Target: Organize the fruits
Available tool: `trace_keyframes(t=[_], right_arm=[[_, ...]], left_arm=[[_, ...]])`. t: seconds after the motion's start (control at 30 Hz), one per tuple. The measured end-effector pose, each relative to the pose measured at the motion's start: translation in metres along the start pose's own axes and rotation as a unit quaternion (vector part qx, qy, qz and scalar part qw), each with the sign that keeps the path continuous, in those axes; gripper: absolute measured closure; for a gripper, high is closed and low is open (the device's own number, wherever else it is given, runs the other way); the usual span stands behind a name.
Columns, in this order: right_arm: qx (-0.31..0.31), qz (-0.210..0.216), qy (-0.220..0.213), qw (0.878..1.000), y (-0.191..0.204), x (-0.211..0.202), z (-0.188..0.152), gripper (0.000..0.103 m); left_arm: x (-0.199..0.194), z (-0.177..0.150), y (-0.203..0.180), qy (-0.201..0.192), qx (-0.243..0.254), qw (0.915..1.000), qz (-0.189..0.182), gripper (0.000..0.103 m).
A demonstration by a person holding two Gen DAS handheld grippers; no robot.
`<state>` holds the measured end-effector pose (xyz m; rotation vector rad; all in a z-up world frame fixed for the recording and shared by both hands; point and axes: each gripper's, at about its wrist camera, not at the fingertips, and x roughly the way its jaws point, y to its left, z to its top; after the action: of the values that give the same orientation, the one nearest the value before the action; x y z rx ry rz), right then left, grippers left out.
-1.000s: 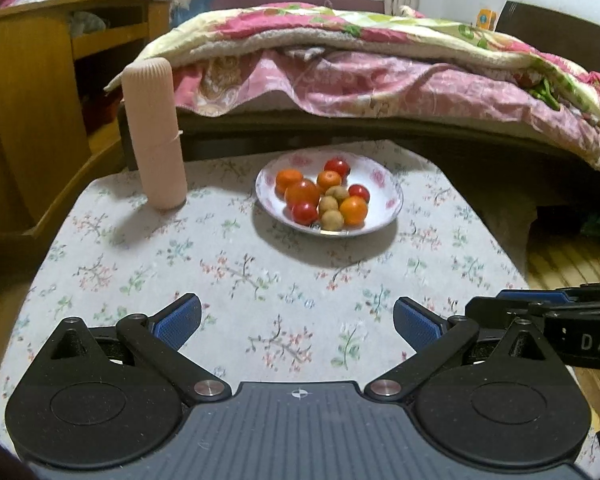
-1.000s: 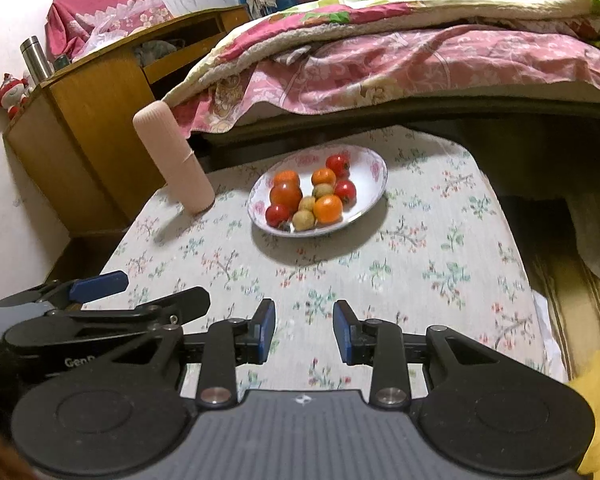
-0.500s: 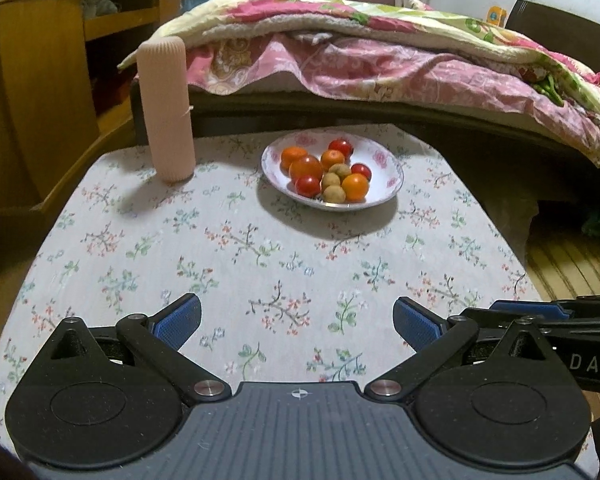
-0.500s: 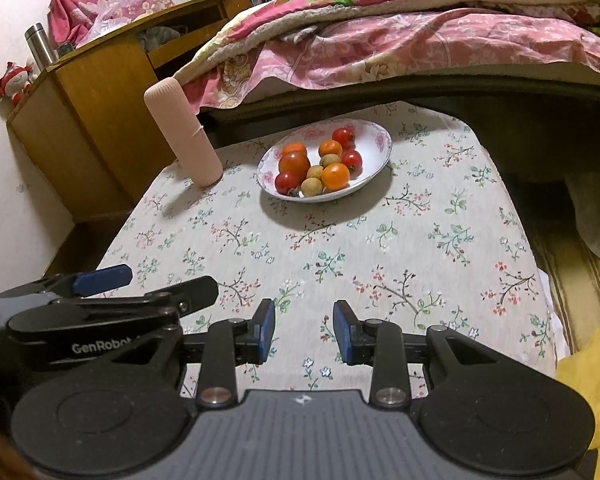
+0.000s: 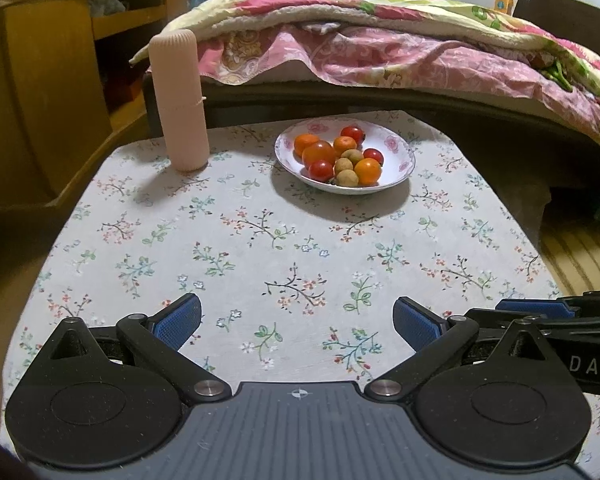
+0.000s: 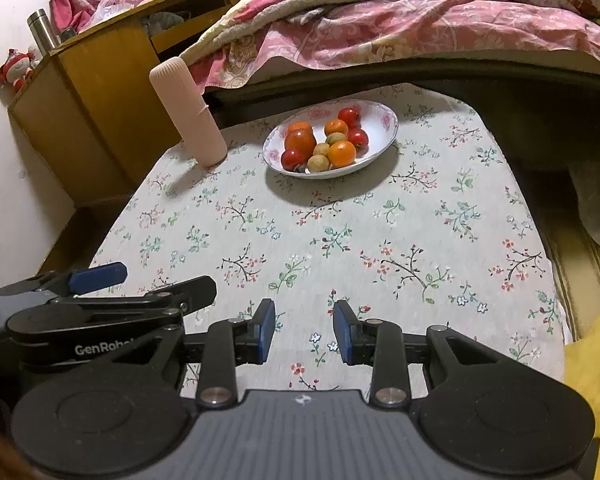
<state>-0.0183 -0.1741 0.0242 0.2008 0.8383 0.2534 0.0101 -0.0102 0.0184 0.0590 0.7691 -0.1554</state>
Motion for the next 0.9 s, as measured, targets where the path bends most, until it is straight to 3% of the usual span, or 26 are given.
trace_keyframes(t=[0.9], right_arm=[[0.003, -0.004, 0.025, 1.000, 0.0020, 0.0081, -0.0055, 0.069]], left_arm=[[0.0026, -0.0078, 0.0007, 0.027, 0.003, 0.9995, 0.015, 0.002]])
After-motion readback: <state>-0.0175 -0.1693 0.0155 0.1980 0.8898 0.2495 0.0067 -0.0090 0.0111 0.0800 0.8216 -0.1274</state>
